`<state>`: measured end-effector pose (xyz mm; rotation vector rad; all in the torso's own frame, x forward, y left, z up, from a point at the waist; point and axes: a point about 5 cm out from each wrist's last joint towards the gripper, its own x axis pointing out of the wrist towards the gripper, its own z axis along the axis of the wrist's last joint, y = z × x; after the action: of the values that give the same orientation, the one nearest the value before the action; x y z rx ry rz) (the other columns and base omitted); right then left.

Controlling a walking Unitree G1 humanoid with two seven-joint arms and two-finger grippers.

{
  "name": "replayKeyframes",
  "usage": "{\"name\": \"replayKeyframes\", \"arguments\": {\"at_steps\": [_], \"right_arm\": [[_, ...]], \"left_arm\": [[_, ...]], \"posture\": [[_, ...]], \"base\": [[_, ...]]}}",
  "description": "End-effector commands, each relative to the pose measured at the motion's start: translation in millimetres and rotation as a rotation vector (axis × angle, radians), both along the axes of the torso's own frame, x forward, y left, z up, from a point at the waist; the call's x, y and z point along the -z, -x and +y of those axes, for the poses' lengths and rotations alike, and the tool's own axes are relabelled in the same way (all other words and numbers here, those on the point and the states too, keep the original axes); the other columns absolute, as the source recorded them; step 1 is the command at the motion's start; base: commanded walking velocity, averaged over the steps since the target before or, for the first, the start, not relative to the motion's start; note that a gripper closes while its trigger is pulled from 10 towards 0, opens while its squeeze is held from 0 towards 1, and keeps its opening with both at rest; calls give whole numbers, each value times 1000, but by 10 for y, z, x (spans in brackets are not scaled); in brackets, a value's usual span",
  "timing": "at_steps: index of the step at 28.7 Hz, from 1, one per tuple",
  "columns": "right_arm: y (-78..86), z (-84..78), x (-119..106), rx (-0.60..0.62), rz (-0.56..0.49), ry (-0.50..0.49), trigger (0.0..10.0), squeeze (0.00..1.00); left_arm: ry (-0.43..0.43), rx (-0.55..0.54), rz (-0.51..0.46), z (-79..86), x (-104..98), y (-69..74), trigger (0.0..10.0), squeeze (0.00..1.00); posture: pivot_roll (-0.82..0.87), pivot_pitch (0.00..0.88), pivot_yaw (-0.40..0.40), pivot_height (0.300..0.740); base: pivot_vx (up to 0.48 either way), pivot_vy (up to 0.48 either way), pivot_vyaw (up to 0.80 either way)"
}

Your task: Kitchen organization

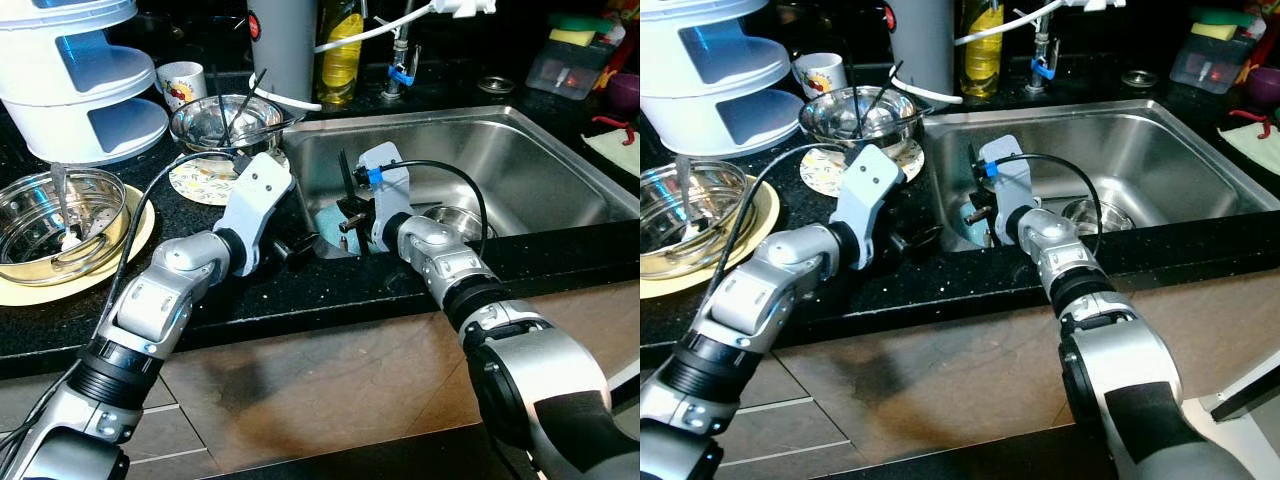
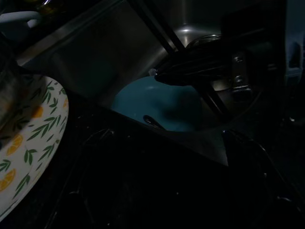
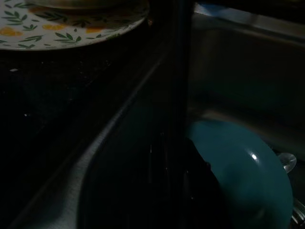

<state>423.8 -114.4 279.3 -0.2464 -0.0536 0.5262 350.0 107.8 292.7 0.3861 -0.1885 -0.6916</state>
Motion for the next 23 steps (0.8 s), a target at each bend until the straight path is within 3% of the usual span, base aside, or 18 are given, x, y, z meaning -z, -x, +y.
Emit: {"name": "replayKeyframes", "arguments": {"at_steps": [1, 2, 6, 7, 8, 16, 17, 19, 21, 22, 23], "right_arm": [[4, -85, 199, 19, 89, 42, 10000, 749], [2, -96, 195, 25, 87, 49, 10000, 1000], [-4, -138, 177, 50, 72, 61, 10000, 1000], [-6, -154, 167, 58, 68, 60, 10000, 141], [-8, -169, 160, 64, 65, 57, 10000, 0], [-16, -272, -73, 82, -18, -26, 10000, 0], [-10, -299, -217, 81, -82, -120, 10000, 0], [4, -330, -367, 78, -148, -228, 10000, 0], [28, -367, -500, 64, -212, -341, 10000, 0], [58, -396, -611, 39, -266, -458, 10000, 0], [58, -396, -611, 39, -266, -458, 10000, 0]], "left_arm": [[-10, 3, 1, 11, 32, -1, 10000, 0], [-10, 6, 2, 8, 33, 1, 10000, 0], [-13, 8, 0, 4, 34, -5, 10000, 0], [-14, 6, -2, 7, 31, -10, 10000, 0], [-14, 5, -3, 9, 29, -16, 10000, 0], [64, -30, -6, 76, -56, -31, 10000, 0], [150, -14, 17, 93, -118, -8, 10000, 0], [238, 6, 43, 127, -188, 25, 10000, 0], [279, 18, 42, 184, -252, 70, 10000, 0], [293, 9, 19, 272, -323, 129, 10000, 0], [293, 9, 19, 272, -323, 129, 10000, 0]], "posture": [[92, 250, -8, 740], [92, 250, -8, 740], [84, 234, -1, 740], [82, 231, 0, 740], [80, 228, 1, 740], [59, 200, -3, 740], [55, 191, -13, 740], [55, 191, -13, 740], [54, 180, -23, 740], [54, 177, -24, 740], [54, 177, -24, 740]], "base": [[0, 0, 0], [0, 0, 0], [0, 0, 0], [0, 0, 0], [0, 0, 0], [0, 0, 0], [0, 0, 0], [0, 0, 0], [0, 0, 0], [0, 0, 0], [0, 0, 0]]}}
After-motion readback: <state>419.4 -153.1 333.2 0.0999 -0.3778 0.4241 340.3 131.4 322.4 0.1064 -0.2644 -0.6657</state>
